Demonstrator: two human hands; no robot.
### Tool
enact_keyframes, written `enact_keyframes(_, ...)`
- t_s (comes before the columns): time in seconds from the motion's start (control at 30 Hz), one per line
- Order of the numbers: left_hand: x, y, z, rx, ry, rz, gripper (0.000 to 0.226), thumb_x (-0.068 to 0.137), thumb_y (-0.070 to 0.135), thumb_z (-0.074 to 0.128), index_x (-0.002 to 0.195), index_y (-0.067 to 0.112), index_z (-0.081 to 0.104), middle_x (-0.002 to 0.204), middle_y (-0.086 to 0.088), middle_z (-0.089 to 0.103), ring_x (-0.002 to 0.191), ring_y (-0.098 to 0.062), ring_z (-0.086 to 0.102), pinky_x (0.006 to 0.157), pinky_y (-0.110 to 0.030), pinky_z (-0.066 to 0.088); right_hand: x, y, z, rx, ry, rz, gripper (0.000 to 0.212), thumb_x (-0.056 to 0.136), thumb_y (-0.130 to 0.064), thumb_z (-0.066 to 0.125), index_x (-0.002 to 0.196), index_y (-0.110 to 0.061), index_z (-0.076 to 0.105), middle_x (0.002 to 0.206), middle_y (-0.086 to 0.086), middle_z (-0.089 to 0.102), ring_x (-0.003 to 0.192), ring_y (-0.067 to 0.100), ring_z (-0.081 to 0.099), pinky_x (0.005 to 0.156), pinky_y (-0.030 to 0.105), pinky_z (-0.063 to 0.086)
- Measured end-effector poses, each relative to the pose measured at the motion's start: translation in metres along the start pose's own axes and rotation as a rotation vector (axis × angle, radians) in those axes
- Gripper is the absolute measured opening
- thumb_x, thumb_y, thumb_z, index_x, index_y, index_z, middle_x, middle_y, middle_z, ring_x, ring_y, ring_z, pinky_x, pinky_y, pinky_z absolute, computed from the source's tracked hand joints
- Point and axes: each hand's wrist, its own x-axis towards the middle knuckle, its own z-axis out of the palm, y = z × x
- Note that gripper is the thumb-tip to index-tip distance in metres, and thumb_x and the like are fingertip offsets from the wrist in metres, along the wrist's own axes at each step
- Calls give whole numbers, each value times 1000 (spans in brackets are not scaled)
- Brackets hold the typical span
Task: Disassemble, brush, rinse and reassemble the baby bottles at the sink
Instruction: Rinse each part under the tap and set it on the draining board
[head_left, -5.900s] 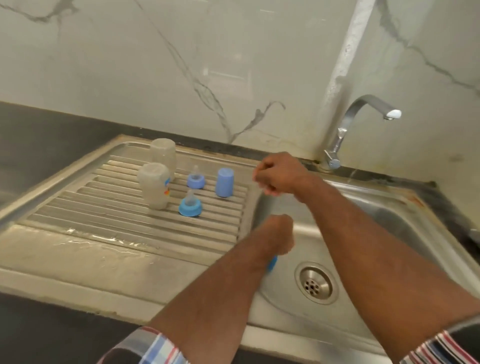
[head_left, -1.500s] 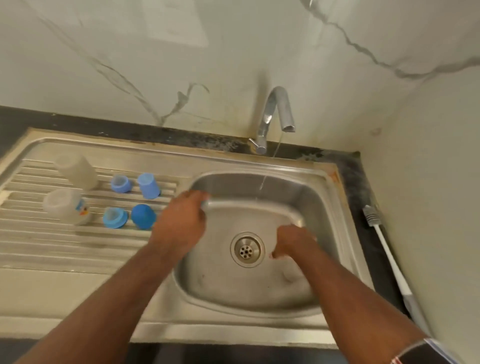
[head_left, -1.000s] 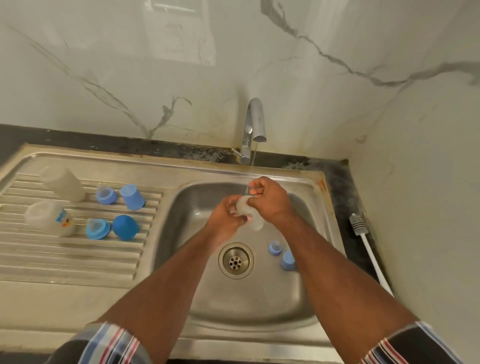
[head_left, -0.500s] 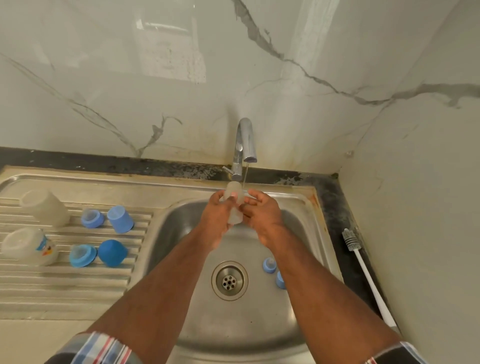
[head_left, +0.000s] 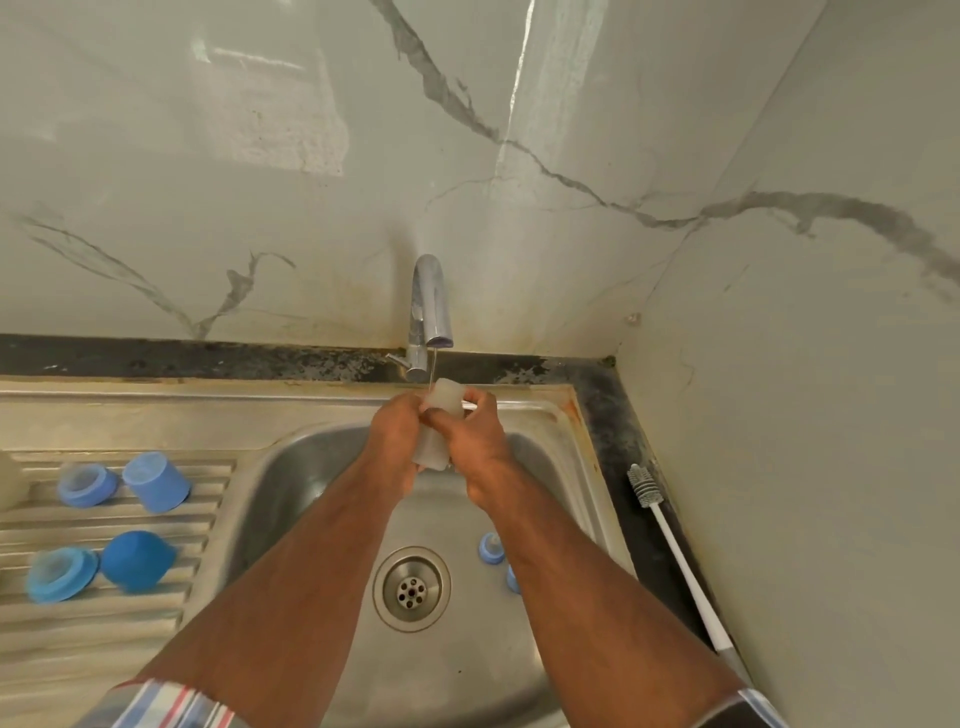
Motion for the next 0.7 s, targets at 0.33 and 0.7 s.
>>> enact_keyframes(0.33,10,2,-33,54,67,41,23,104,11,54,123,15,65,126,-12,67,120,-31,61,89,-46,54,-4,-5,-5,-369,-18,-322,56,78,-24,83,121,-28,47,109,-9,59,94,9,58,74,24,45)
enact_keyframes(0.7,15,-4,-50,40,65,36,34,108,35,48,132,18,64,127,-4,64,120,-26,59,103,-43,49,-6,-4,11,-448,-45,-427,53,77,-28,82,122,-26,54,106,-10,59,102,15,61,79,27,46)
